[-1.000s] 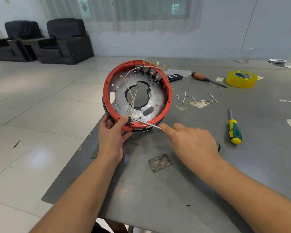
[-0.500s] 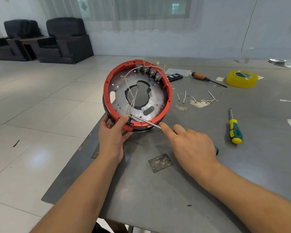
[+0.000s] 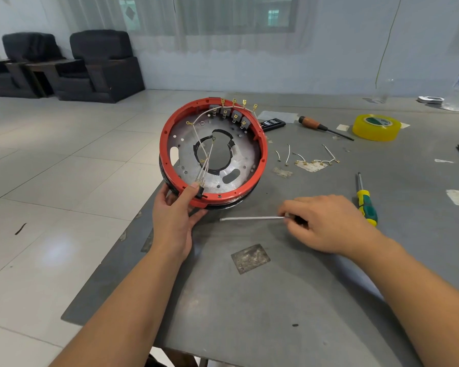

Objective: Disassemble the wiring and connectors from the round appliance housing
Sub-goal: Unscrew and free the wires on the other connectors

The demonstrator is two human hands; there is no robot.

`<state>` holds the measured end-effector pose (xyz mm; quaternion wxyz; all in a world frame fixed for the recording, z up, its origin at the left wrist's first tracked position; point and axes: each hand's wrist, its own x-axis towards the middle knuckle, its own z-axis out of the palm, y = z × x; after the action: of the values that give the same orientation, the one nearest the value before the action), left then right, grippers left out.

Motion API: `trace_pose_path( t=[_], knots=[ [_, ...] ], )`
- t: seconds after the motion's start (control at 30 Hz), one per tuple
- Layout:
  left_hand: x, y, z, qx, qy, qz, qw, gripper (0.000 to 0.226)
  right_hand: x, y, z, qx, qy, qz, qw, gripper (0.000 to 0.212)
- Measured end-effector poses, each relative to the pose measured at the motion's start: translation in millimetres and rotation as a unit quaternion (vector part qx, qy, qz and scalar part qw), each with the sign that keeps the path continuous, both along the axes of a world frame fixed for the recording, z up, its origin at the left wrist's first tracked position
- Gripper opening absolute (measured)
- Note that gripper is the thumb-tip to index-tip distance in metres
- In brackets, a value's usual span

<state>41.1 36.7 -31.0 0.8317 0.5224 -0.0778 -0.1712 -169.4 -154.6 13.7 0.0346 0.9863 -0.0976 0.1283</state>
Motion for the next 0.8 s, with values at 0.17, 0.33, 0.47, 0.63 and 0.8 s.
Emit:
trace_pose_path(
  t=[0.17,0.33,0.47,0.63,0.8],
  knots=[
    [-1,3,0,0.0,-0.012,-0.012,1.0,0.055,6,5,-13,0.016,0.021,0.075,0.997,0.019],
    [-3,4,1,-0.008,-0.02,-0.028,0.999,0.055,13,9,-22,0.029,0.007,0.089,0.996,0.018],
    [-5,4,2,-0.012,-0.023,-0.044,0.999,0.067,14,11,-20,0.034,0.022,0.076,0.996,0.029],
    [-8,4,5,-0.015,-0.026,-0.054,0.998,0.082,24,22,-7,0.168,-0.125,0.023,0.978,0.024],
    [-9,5,4,-0.011,-0.03,-0.065,0.997,0.076,69,38,25,0.34,-0.184,-0.002,0.922,0.009]
  ],
)
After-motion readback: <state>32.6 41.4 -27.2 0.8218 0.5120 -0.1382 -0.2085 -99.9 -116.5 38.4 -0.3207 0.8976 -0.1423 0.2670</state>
